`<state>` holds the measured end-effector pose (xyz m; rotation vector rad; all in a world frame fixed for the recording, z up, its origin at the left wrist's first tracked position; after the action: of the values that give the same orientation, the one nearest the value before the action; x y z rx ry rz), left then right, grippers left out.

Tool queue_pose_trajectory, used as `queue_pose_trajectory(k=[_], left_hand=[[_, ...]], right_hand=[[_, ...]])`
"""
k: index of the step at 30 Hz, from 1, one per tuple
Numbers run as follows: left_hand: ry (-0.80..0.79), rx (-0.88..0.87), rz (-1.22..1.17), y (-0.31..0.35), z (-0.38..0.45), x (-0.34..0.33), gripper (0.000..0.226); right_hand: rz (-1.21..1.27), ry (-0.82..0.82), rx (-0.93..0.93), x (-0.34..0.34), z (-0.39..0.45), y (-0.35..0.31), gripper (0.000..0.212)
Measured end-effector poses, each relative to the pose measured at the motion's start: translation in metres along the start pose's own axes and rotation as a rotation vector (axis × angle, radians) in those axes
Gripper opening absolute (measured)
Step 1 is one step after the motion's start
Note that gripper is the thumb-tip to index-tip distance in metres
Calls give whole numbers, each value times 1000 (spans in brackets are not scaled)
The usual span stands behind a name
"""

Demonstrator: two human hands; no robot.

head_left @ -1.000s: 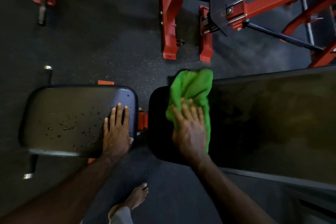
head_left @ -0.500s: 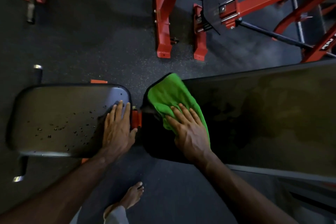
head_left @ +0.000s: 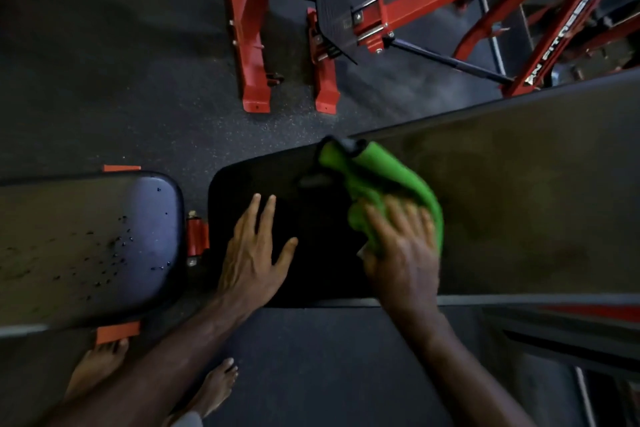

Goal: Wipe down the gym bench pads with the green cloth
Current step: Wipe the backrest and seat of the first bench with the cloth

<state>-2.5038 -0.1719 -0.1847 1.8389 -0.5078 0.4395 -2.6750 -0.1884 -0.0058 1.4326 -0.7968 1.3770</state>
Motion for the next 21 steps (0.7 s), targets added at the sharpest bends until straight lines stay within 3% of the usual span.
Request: queue_pose_trajectory(k=[3, 7, 9, 13, 15, 19, 21], left_hand=[[16, -70, -15, 17, -8, -7, 80], [33, -121, -7, 49, -16, -15, 79], [60, -151, 12, 70, -18, -16, 79], [45, -203, -4, 114, -17, -22, 80], [66, -229, -2, 134, -17, -24, 79], [91, -262, 7, 158, -26, -36, 73], [89, -271, -4, 170, -34, -42, 70]], right_hand=[[10, 48, -160, 20, 4, 26, 84], [-10, -95, 81, 3, -14, -7, 79], [-38, -98, 123, 14, -18, 7, 74], [-8, 87, -148, 66, -16, 77, 75], [3, 85, -185, 71, -19, 79, 78], [-53, -60, 93, 54, -35, 53, 69], [-69, 14, 54, 78, -37, 84, 68]])
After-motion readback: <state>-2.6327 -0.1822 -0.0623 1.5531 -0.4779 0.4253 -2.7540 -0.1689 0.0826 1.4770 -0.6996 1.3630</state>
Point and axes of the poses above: each hand's wrist, its own z-axis towards the middle knuckle, its own x-axis out of the back of the hand, y = z × x, the point moved 10 cm from there along z, towards the middle knuckle, and after that the axes turned 9 degrees about x, right-handed, at the moved point
